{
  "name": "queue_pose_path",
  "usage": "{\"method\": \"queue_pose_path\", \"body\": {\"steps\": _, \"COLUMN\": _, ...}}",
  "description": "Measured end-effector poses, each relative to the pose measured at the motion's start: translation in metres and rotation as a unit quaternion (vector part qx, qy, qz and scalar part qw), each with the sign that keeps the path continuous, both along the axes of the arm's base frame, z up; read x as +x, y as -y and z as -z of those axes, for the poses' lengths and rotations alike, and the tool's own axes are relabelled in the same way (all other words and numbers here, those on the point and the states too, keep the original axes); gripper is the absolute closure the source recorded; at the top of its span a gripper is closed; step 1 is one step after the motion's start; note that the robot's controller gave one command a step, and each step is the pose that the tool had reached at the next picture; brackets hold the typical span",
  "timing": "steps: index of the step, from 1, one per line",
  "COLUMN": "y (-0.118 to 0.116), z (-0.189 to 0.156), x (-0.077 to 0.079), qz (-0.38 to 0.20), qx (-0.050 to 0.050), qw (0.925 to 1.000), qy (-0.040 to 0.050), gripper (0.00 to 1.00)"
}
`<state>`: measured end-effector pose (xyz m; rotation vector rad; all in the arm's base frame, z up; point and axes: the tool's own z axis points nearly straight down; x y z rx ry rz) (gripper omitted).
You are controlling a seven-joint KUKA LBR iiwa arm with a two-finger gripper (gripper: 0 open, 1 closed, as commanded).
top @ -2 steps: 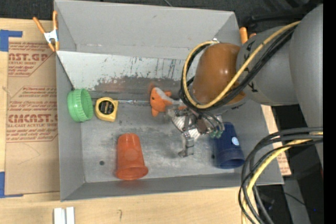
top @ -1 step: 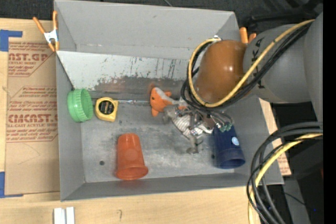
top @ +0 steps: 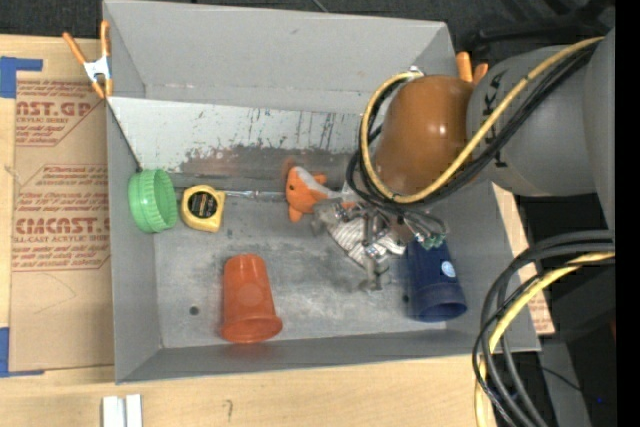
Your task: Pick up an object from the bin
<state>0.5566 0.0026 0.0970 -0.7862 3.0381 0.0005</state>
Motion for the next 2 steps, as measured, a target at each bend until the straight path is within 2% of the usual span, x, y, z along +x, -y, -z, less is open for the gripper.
{"method": "queue_pose_path", "body": {"steps": 1, "y": 0.015, "z": 0.002, "x": -0.007, "qz": 0.031, "qx": 0.000, "qw": 0.9995, "qy": -0.0014, "gripper": 0.00}}
{"method": "queue_pose_path", "body": {"steps": 2, "y": 0.023, "z": -0.009, "x": 0.011, "qz": 0.023, "qx": 0.000, "qw": 0.9997, "qy": -0.0012, "gripper": 0.00}}
